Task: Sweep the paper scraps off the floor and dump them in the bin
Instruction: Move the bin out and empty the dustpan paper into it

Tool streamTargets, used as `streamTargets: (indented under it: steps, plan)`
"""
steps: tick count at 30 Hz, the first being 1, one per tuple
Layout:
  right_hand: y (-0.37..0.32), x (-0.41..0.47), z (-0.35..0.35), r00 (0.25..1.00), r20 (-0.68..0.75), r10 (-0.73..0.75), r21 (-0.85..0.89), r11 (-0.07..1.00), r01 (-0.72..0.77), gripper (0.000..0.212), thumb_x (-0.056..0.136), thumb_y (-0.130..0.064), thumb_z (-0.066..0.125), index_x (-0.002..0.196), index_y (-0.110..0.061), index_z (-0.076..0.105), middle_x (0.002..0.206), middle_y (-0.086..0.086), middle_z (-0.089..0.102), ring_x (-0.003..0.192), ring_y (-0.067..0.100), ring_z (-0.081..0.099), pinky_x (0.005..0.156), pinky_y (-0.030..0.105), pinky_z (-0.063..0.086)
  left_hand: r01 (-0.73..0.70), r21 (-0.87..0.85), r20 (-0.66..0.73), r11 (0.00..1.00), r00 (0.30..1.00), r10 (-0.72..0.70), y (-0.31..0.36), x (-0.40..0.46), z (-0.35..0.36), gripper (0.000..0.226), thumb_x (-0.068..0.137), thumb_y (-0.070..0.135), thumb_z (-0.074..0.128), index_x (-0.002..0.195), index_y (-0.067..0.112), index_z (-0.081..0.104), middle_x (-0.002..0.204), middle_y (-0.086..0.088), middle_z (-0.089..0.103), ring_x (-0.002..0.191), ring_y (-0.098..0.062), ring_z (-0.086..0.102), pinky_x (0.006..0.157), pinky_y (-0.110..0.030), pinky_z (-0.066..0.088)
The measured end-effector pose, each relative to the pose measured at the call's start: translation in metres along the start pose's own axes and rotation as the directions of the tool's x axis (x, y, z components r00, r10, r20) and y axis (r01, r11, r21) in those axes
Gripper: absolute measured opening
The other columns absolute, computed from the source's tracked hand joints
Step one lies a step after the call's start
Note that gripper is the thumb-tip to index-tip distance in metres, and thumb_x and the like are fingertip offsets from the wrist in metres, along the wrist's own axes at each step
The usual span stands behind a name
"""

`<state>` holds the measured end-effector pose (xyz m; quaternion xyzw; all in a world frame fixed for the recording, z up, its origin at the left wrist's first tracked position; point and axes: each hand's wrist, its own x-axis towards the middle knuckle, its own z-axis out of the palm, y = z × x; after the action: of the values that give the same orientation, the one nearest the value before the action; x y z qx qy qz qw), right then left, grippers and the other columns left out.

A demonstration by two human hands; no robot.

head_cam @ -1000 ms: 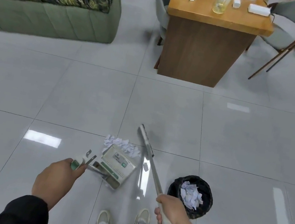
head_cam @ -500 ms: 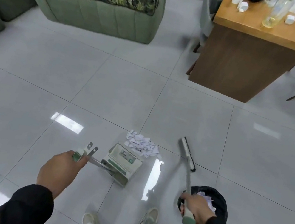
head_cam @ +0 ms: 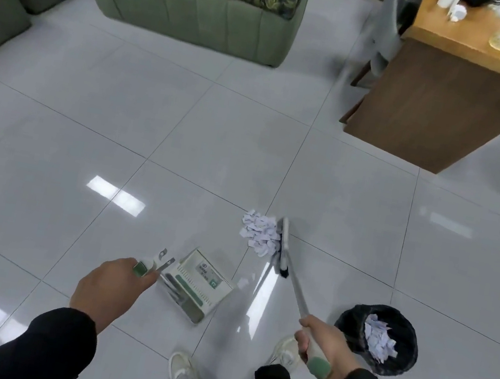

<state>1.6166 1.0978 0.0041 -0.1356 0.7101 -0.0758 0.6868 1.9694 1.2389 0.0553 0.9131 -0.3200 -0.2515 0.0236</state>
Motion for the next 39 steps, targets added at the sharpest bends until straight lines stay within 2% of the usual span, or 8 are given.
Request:
streamTargets:
  steps: [6,13,16,21,26,30,34,39]
  plan:
    - [0.048,-0.059,0.055,1.0,0.007,0.0,0.042,0.999,0.0,0.018,0.096,-0.005,0.054,0.113,0.002,0.053,0.057,0.013,0.05,0.034,0.017,0.04,0.033,0.021,0.038,-0.019,0.015,0.04,1.0,0.999,0.019,-0.051,0.012,-0.007,0.055,0.093,0.068,0.051,0.07,0.018,0.055,0.065,0.003,0.061,0.06,-0.014,0.057,0.053,-0.027,0.039]
    - [0.077,-0.1,0.132,0.996,0.064,0.066,0.321,0.944,-0.083,0.005,0.098,-0.008,0.053,0.101,-0.005,0.05,0.059,0.012,0.05,0.035,0.018,0.045,0.035,0.022,0.044,-0.059,-0.017,0.031,0.998,0.998,0.06,-0.079,0.028,-0.016,0.056,0.094,0.069,0.048,0.072,0.018,0.059,0.065,0.003,0.063,0.062,-0.015,0.06,0.055,-0.027,0.043]
    - [0.072,-0.09,0.165,0.984,0.103,0.144,0.494,0.851,-0.177,0.007,0.096,-0.009,0.059,0.101,-0.009,0.054,0.066,0.011,0.054,0.039,0.017,0.053,0.038,0.023,0.051,-0.057,-0.007,0.033,0.998,0.998,0.058,-0.09,0.032,-0.02,0.057,0.095,0.069,0.046,0.073,0.018,0.059,0.066,0.003,0.063,0.062,-0.015,0.06,0.055,-0.027,0.042]
    - [0.05,-0.079,0.223,0.967,0.222,0.127,0.684,0.686,-0.247,0.011,0.09,-0.001,0.062,0.082,-0.006,0.058,0.056,0.01,0.055,0.033,0.018,0.054,0.036,0.023,0.051,-0.076,0.034,0.041,0.997,0.996,0.074,-0.108,0.034,-0.019,0.054,0.094,0.068,0.047,0.075,0.019,0.058,0.067,0.003,0.064,0.064,-0.015,0.06,0.056,-0.028,0.044]
    - [0.036,-0.067,0.234,0.971,0.225,0.075,0.734,0.642,-0.22,0.017,0.089,-0.004,0.063,0.101,-0.009,0.053,0.057,0.011,0.054,0.036,0.019,0.053,0.036,0.024,0.05,-0.077,0.018,0.06,0.997,0.995,0.076,-0.118,0.036,-0.014,0.055,0.093,0.069,0.049,0.075,0.018,0.057,0.065,0.003,0.063,0.062,-0.014,0.06,0.055,-0.027,0.043]
    - [0.031,-0.071,0.218,0.968,0.252,0.002,0.707,0.683,-0.185,0.024,0.082,-0.001,0.062,0.095,-0.013,0.046,0.06,0.006,0.048,0.038,0.017,0.05,0.038,0.023,0.05,-0.072,0.0,0.056,0.997,0.996,0.072,-0.123,0.044,-0.014,0.054,0.094,0.069,0.048,0.075,0.019,0.056,0.066,0.004,0.063,0.062,-0.015,0.061,0.056,-0.028,0.045]
    - [0.033,-0.09,0.182,0.978,0.21,-0.013,0.532,0.84,-0.103,0.02,0.087,-0.007,0.059,0.095,-0.015,0.043,0.061,0.004,0.043,0.039,0.013,0.044,0.036,0.019,0.047,-0.076,-0.02,0.058,0.997,0.995,0.077,-0.119,0.051,-0.01,0.053,0.094,0.069,0.048,0.078,0.02,0.058,0.068,0.004,0.063,0.065,-0.015,0.061,0.058,-0.028,0.046]
    - [0.014,-0.107,0.137,0.995,0.089,-0.048,0.294,0.956,0.02,0.019,0.09,-0.011,0.057,0.102,-0.013,0.044,0.063,0.006,0.042,0.037,0.011,0.037,0.031,0.018,0.039,-0.064,-0.078,0.091,0.995,0.993,0.071,-0.101,0.073,-0.005,0.051,0.095,0.066,0.05,0.077,0.019,0.058,0.069,0.005,0.062,0.065,-0.015,0.06,0.056,-0.027,0.043]
